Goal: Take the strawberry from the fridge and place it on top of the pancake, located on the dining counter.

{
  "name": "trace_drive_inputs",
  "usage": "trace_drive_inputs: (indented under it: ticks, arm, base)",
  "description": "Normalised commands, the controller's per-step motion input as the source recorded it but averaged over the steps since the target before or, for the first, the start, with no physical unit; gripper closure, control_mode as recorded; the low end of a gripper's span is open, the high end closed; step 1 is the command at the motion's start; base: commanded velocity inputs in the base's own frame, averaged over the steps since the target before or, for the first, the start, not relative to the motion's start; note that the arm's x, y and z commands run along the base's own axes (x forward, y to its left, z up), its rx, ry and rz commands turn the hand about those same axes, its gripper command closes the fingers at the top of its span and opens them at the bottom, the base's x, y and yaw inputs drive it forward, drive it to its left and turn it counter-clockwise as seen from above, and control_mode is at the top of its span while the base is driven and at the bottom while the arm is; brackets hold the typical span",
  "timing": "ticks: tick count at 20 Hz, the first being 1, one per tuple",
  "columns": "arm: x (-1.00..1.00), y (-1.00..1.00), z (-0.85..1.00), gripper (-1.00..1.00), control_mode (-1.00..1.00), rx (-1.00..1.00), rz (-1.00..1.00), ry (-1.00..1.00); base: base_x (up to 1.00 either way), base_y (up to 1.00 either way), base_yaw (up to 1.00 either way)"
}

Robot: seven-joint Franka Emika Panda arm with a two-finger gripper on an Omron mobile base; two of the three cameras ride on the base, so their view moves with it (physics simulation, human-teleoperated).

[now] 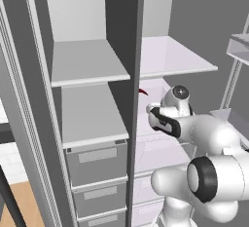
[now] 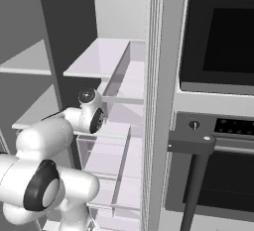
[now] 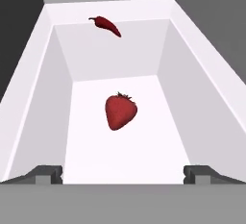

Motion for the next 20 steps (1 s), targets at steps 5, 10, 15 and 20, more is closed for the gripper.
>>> trace_drive_inputs:
  ticks: [5, 10, 15, 20]
  arm:
    - [0.32, 0.0, -0.09, -1.0, -1.0, 0.0, 0.0, 0.0]
    - [0.31, -0.01, -0.18, -1.0, -1.0, 0.0, 0.0, 0.0]
    - [0.28, 0.0, -0.2, -1.0, -1.0, 0.0, 0.0, 0.0]
    - [0.28, -0.01, -0.14, -1.0, -1.0, 0.0, 0.0, 0.0]
  base:
    - [0.0, 0.0, 0.0]
    - [0.0, 0.0, 0.0]
    - [0.0, 0.0, 0.0]
    - [0.0, 0.0, 0.0]
